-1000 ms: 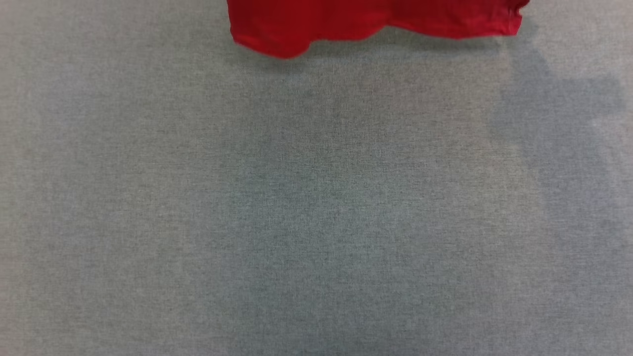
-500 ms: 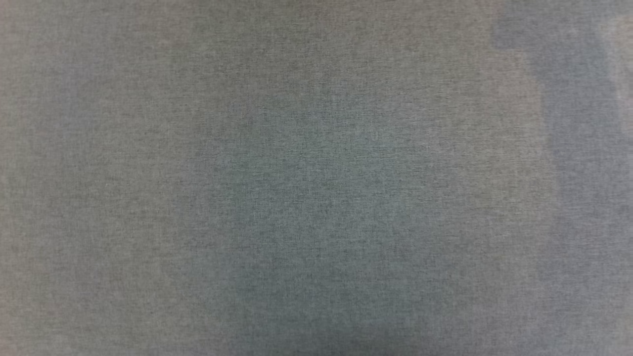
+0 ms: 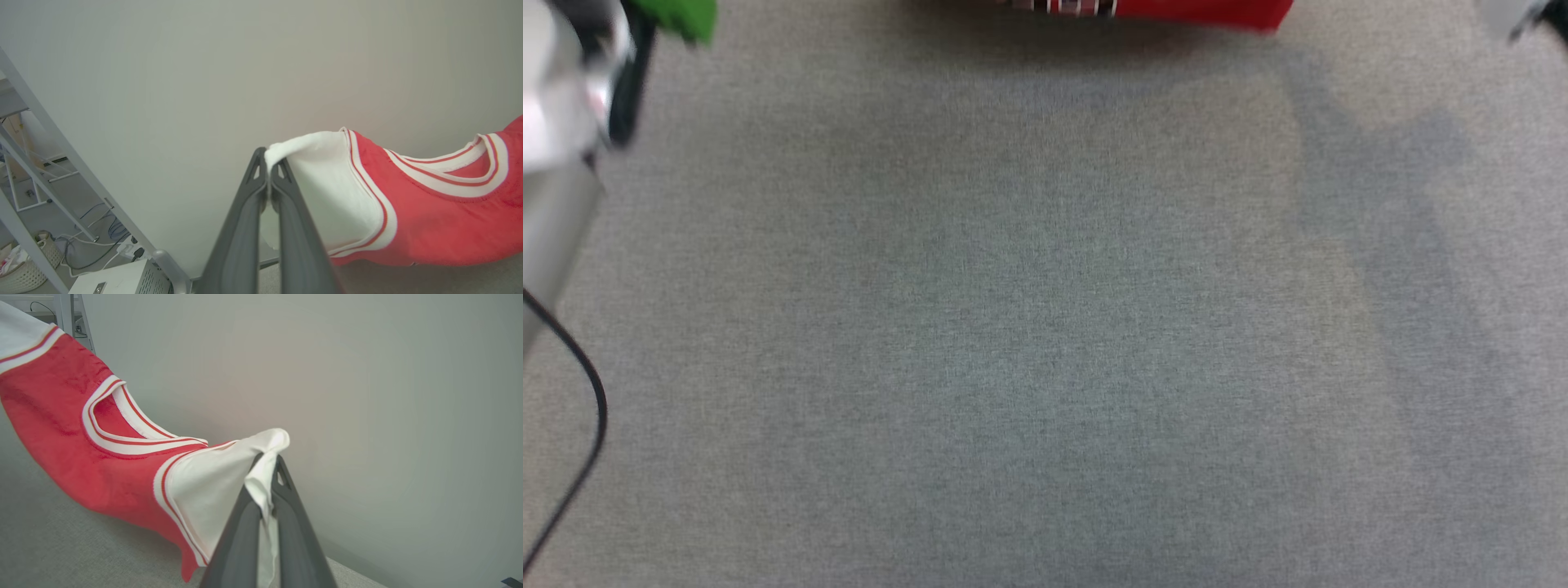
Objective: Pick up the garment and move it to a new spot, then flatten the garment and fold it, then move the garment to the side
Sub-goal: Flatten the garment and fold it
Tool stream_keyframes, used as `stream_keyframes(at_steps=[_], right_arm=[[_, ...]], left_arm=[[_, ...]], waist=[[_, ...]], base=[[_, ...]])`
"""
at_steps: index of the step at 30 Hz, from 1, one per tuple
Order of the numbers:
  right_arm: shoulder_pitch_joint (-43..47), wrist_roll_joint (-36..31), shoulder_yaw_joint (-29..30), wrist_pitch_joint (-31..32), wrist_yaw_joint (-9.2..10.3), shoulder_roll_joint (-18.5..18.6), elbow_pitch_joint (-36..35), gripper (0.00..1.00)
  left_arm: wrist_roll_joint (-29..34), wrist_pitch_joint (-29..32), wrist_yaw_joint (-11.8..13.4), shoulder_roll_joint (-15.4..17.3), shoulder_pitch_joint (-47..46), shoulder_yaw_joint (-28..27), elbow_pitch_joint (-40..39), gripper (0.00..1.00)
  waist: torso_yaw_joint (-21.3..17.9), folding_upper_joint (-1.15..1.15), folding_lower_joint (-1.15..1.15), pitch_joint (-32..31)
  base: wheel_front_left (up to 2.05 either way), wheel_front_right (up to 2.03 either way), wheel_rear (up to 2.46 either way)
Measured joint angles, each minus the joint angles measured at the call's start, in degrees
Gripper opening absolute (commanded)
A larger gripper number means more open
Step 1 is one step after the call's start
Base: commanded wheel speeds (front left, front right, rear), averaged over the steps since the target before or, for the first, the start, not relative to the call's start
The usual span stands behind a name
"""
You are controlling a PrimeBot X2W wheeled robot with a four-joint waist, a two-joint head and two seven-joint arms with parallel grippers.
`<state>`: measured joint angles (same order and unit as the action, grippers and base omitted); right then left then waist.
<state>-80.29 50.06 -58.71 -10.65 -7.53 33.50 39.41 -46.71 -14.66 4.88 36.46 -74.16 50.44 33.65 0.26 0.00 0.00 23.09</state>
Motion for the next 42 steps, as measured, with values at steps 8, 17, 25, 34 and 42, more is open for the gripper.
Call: stream_keyframes(at_steps=[8,17,25,34,42], right_arm=[[15.7,3.2,-5.6,-1.7,0.0,3.9,-6.5,0.0],[32.2,4.3,-9.8,-1.6,0.0,7.7,-12.1,0.0],[46.1,5.7,-8.8,-1.7,0.0,9.3,-13.0,0.0],[58.6,6.2,-4.4,-2.4,0.0,9.3,-12.7,0.0],[67.9,4.5,1.3,-2.1,0.0,10.0,-15.0,0.0]], left_arm=[[-2.0,0.0,4.6,4.8,24.7,-4.1,-11.0,0.0],[-6.0,0.0,8.3,5.6,50.5,-7.3,-18.7,0.0],[-6.8,0.0,10.2,5.4,65.0,-9.6,-20.4,0.0],[-8.3,0.0,10.6,4.8,74.8,-13.0,-20.6,0.0],[-7.9,0.0,11.5,4.3,79.6,-14.3,-22.6,0.0]], waist=[[0.0,0.0,0.01,-5.9],[-0.5,0.0,0.01,-12.6],[-1.1,0.0,0.01,-18.2],[-1.4,0.0,0.01,-22.6],[-0.7,0.0,0.0,-23.4]], base=[[0.0,0.0,0.0],[0.0,0.0,0.0],[0.0,0.0,0.0],[0.0,0.0,0.0],[0.0,0.0,0.0]])
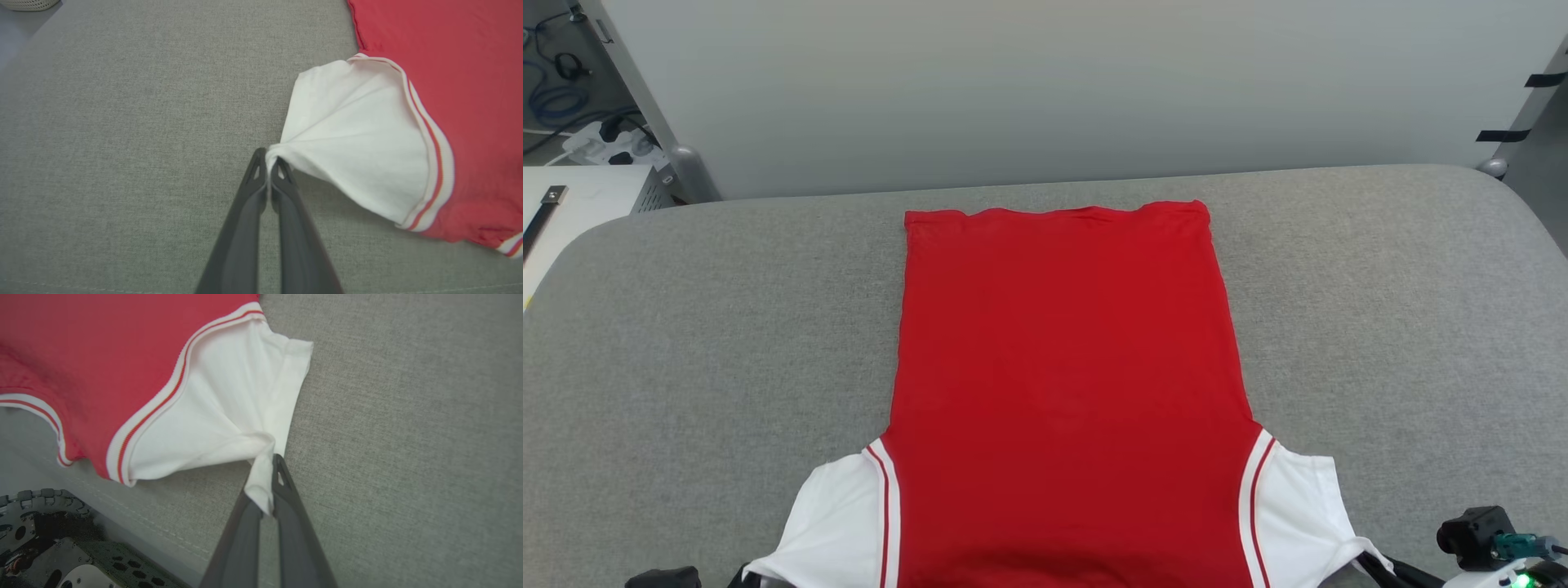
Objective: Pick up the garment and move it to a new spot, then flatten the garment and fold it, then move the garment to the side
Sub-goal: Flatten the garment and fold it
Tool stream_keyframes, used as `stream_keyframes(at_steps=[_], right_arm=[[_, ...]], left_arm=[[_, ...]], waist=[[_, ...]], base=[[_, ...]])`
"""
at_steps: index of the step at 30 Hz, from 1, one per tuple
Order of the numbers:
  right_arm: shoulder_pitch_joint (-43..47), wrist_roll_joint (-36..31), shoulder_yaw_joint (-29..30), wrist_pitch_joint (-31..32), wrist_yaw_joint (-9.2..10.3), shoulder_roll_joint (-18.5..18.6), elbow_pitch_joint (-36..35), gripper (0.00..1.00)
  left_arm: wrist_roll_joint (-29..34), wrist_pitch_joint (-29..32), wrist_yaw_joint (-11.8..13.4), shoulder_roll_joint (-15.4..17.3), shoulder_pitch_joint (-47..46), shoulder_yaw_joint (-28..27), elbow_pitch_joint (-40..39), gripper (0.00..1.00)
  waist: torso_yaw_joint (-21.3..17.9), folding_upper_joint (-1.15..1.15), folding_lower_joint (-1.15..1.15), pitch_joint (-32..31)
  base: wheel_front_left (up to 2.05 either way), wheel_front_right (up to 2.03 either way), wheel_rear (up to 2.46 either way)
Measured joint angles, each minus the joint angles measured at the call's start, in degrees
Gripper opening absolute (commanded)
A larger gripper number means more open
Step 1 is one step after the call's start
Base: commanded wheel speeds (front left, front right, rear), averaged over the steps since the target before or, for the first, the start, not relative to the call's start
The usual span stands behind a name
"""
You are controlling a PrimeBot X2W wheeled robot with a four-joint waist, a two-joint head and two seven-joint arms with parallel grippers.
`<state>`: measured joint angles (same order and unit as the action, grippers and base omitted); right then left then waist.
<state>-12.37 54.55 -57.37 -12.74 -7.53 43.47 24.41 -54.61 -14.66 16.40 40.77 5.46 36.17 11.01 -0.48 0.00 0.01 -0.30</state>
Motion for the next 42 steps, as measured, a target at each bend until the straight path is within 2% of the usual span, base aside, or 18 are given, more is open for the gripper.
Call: stream_keyframes(at_steps=[3,4,5,6,14,18,21,25,26,36,39,42], right_arm=[[1.7,-1.0,2.5,1.2,0.0,-0.2,-0.9,0.0],[1.9,-1.3,3.6,1.5,0.0,-0.4,-1.1,0.25],[2.0,-1.6,5.0,1.7,0.0,-0.6,-1.3,0.76],[2.0,-2.1,6.4,1.9,0.0,-0.9,-1.6,1.0],[1.4,-8.4,18.9,4.6,0.0,-0.5,-8.5,1.0],[-1.7,-11.2,28.8,8.5,0.0,0.8,-14.9,1.0],[-6.1,-12.8,34.9,13.0,0.0,1.2,-18.9,1.0],[-13.9,-12.8,39.9,21.0,0.0,0.6,-21.0,1.0],[-19.0,-12.2,41.2,27.0,0.0,0.1,-20.7,1.0],[-43.0,-7.8,35.5,61.4,0.0,-0.7,-12.5,1.0],[-48.2,-7.5,34.2,68.8,0.0,-1.9,-9.6,1.0],[-52.1,-9.2,33.4,72.6,0.0,-2.8,-6.5,1.0]], left_arm=[[0.6,0.0,0.4,-0.1,0.8,-0.5,-0.7,0.0],[0.9,0.0,0.6,-0.2,0.9,-0.5,-1.0,0.0],[1.4,0.0,0.8,-0.3,0.9,-0.5,-1.4,0.0],[1.8,0.0,0.9,-0.5,0.9,-0.6,-1.9,0.0],[5.5,0.0,2.6,-2.6,0.0,-1.8,-5.2,0.0],[8.0,0.0,3.7,-4.2,-1.3,-3.3,-7.7,0.0],[10.4,0.0,4.0,-5.5,-2.9,-3.9,-8.9,0.0],[13.6,0.0,4.0,-7.7,-5.9,-5.1,-9.8,0.0],[15.1,0.0,3.9,-9.4,-7.5,-5.5,-10.4,0.0],[23.6,0.0,1.0,-19.2,-12.6,-8.2,-11.7,0.0],[25.6,0.0,0.0,-21.7,-13.5,-9.8,-12.2,0.0],[27.8,0.0,-1.2,-24.1,-14.1,-11.3,-12.8,0.0]], waist=[[0.0,0.0,0.0,0.1],[0.0,0.0,0.0,0.2],[0.0,0.0,0.0,0.2],[0.1,0.0,0.0,0.3],[1.0,0.0,0.0,1.7],[1.7,0.0,0.0,3.6],[2.5,0.0,0.0,5.5],[3.7,0.0,0.0,8.4],[4.6,0.0,0.0,10.3],[9.6,0.0,-0.02,20.4],[11.3,0.0,-0.02,23.4],[12.9,0.0,-0.02,26.4]], base=[[0.0,0.0,0.0],[0.0,0.0,0.0],[0.0,0.0,0.0],[0.0,0.0,0.0],[0.0,0.0,0.0],[0.0,0.0,0.0],[0.0,0.0,0.0],[0.0,0.0,0.0],[0.0,0.0,0.0],[0.0,0.0,0.0],[0.0,0.0,0.0],[0.0,0.0,0.0]])
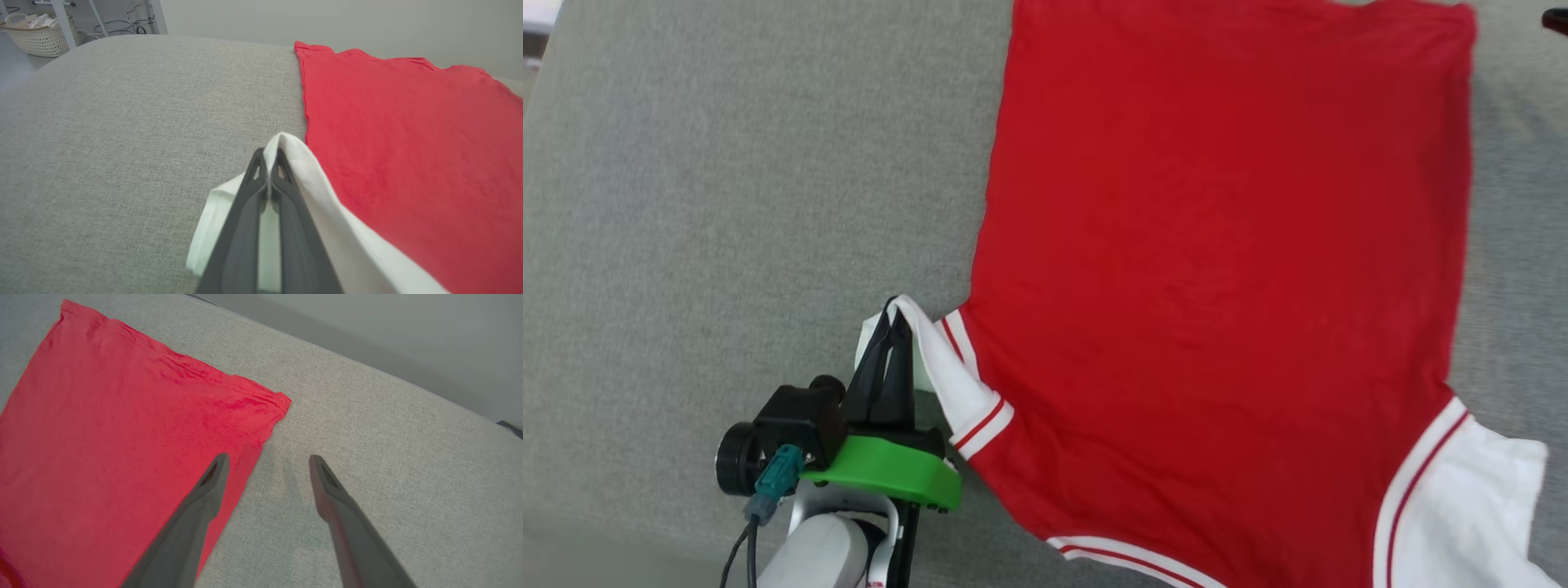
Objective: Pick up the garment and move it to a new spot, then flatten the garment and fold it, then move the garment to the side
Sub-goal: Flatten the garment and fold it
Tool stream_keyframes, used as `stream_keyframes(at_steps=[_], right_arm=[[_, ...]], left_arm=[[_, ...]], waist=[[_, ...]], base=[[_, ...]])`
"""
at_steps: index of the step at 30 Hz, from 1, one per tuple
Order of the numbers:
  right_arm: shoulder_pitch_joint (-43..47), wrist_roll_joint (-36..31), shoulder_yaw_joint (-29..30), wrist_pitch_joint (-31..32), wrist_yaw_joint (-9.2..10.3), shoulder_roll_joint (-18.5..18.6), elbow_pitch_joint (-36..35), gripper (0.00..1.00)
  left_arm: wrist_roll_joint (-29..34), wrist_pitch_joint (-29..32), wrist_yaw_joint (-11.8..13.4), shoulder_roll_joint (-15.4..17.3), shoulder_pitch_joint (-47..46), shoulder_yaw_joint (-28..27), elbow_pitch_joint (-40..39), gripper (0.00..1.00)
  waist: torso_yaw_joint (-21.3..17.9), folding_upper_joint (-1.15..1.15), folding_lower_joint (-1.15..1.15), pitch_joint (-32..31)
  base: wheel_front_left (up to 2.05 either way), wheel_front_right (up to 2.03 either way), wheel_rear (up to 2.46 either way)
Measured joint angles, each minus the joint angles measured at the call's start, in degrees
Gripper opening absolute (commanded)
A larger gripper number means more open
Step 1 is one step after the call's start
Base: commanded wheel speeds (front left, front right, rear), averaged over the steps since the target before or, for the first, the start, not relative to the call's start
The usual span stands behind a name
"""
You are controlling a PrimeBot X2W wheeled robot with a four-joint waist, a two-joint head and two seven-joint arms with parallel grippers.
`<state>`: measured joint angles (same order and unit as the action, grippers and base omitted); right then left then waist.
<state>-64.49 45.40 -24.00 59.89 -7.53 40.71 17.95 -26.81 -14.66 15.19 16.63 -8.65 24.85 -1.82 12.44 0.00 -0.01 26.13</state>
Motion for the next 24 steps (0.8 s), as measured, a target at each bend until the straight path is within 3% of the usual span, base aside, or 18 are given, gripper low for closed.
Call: stream_keyframes(at_steps=[9,18,19,20,24], right_arm=[[-2.8,-4.3,-0.2,0.9,0.0,-0.4,7.2,1.0],[-3.2,-4.0,-1.9,0.6,0.0,3.3,5.6,0.98],[-3.3,-3.9,-2.0,0.5,-0.01,3.8,5.3,0.35],[-3.3,-3.8,-2.0,0.3,-0.02,4.2,5.1,0.0],[-3.3,-3.9,-2.8,-1.4,0.0,4.8,5.7,0.0]], left_arm=[[4.7,0.0,-4.7,-6.7,-0.6,-3.9,-0.5,0.0],[8.3,0.0,-8.8,-10.7,-1.1,-7.2,1.3,0.0],[8.6,0.0,-9.2,-11.0,-1.1,-7.5,1.5,0.0],[8.9,0.0,-9.5,-11.2,-1.1,-7.9,1.7,0.0],[10.2,0.0,-10.5,-11.7,-1.1,-9.5,2.9,0.0]], waist=[[4.9,0.0,0.0,8.1],[8.4,0.0,0.02,13.2],[8.7,0.0,0.02,13.4],[8.9,0.0,0.02,13.5],[9.0,0.0,0.01,12.8]], base=[[0.0,0.0,0.0],[0.0,0.0,0.0],[0.0,0.0,0.0],[0.0,0.0,0.0],[0.0,0.0,0.0]])
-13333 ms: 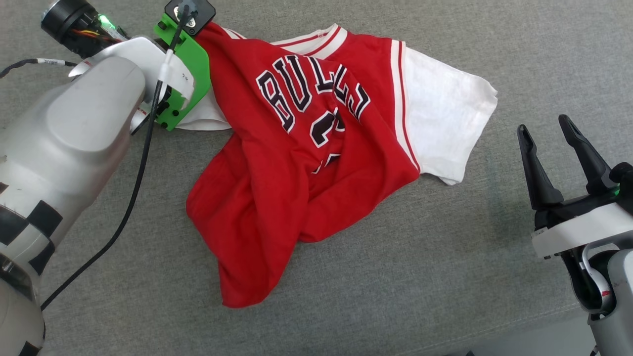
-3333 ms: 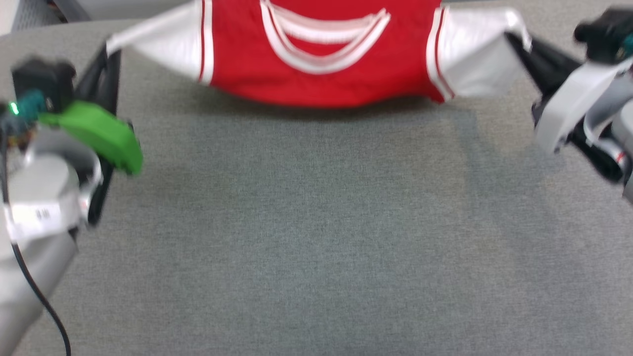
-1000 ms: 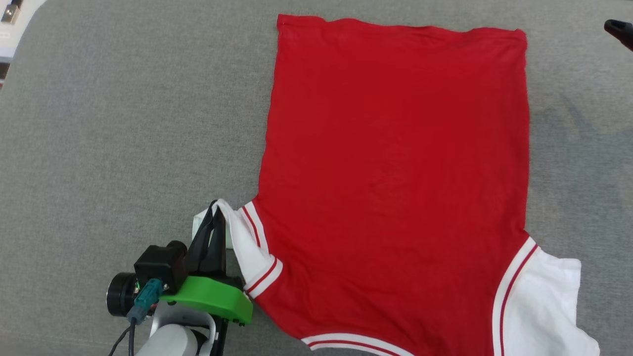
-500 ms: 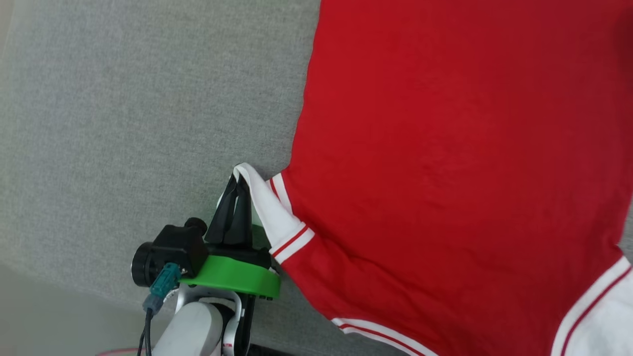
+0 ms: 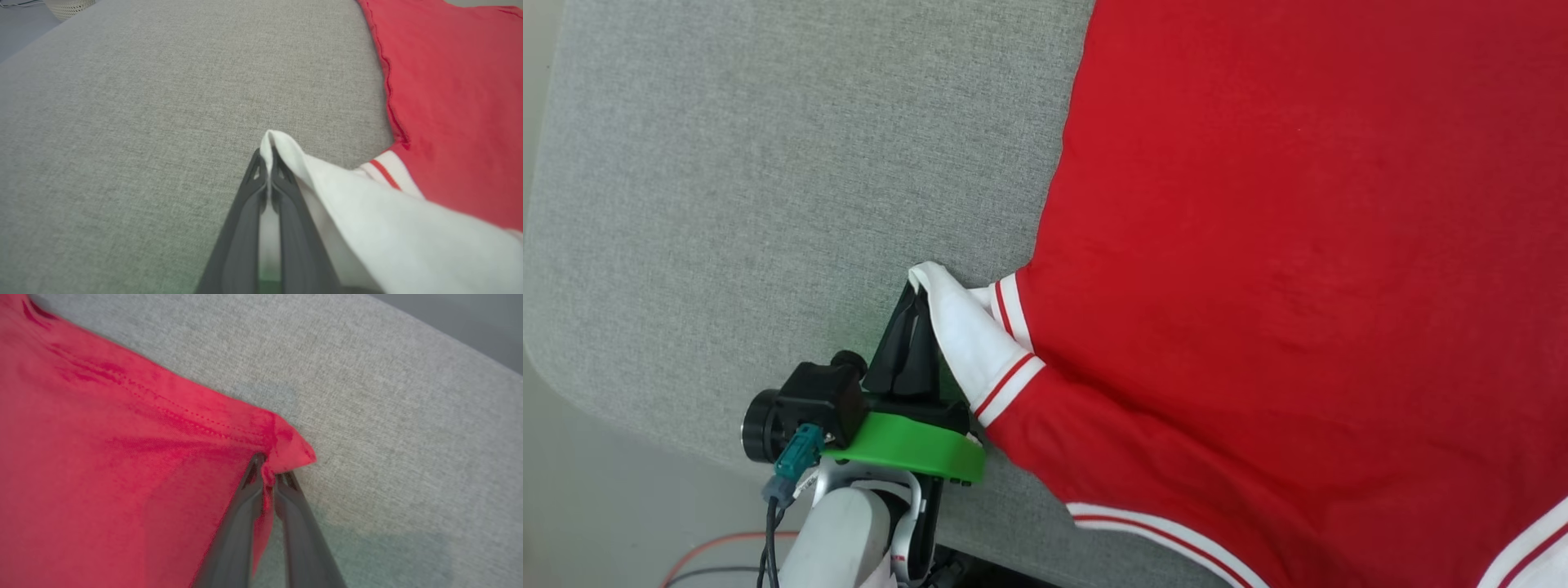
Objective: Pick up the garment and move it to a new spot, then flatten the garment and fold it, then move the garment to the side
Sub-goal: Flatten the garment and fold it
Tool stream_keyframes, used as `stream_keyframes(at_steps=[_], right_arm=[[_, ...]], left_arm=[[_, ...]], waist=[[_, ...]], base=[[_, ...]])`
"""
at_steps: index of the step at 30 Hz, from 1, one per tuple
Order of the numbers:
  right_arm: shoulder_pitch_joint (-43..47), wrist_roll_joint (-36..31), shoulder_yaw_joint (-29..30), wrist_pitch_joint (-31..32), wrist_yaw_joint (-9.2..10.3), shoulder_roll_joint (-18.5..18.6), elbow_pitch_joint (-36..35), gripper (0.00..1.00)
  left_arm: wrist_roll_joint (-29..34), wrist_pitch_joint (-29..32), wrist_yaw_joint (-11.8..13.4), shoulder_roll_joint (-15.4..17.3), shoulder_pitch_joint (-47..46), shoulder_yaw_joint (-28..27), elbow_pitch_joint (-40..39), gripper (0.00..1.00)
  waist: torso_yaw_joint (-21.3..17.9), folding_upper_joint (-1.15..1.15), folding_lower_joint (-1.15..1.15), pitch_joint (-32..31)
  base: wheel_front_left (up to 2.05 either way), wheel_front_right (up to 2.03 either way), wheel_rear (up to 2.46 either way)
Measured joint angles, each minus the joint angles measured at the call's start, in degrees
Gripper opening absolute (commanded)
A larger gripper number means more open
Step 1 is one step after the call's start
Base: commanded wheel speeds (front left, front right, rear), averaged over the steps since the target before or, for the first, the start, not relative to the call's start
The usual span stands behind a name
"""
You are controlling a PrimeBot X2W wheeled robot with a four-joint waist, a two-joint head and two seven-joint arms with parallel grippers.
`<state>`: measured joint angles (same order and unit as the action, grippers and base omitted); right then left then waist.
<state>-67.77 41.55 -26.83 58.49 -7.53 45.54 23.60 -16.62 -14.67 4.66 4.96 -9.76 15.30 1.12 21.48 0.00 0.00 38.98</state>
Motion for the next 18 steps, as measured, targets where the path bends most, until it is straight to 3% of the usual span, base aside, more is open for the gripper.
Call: stream_keyframes(at_steps=[10,18], right_arm=[[3.1,1.3,-4.9,-8.0,0.0,-1.5,1.9,0.0],[11.9,8.1,-10.0,-15.8,0.0,3.4,-3.9,0.0]], left_arm=[[1.7,0.0,-2.2,-0.4,2.5,-5.0,2.4,0.0],[2.5,0.0,-3.0,0.7,6.8,-8.1,4.5,0.0]], waist=[[-2.1,0.0,0.0,-6.0],[-5.2,0.0,-0.01,-13.2]], base=[[0.0,0.0,0.0],[0.0,0.0,0.0]])
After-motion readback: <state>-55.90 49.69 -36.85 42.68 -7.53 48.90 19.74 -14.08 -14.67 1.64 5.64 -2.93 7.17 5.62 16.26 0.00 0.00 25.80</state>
